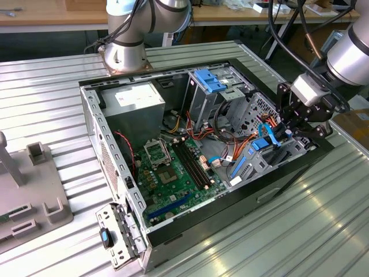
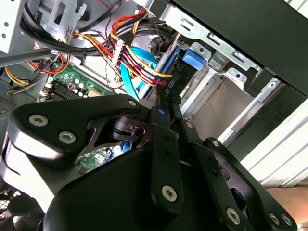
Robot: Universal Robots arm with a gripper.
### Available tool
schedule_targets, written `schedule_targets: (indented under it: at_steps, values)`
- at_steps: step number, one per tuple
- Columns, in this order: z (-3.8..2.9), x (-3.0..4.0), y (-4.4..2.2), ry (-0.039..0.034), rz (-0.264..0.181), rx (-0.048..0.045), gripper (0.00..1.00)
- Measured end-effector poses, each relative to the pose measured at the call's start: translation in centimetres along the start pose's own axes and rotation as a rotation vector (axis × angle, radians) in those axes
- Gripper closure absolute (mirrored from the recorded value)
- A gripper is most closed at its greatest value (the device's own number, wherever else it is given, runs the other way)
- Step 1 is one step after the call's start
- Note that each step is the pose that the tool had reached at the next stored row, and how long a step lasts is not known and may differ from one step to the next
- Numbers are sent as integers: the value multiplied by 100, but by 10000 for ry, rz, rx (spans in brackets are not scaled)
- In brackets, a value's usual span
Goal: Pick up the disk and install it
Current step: 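Insert the first disk wire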
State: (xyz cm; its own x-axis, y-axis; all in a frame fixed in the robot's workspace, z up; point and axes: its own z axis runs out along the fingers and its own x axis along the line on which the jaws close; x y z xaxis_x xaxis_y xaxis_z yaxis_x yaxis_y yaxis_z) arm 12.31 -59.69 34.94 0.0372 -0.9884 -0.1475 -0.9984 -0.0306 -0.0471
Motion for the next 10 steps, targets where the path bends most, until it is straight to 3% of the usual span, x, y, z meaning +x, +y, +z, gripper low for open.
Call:
schedule_targets:
  at_steps: [8,10]
  values:
    - [3,3,0,0,0,0,84]
    - [10,2,0,2,178,27,84]
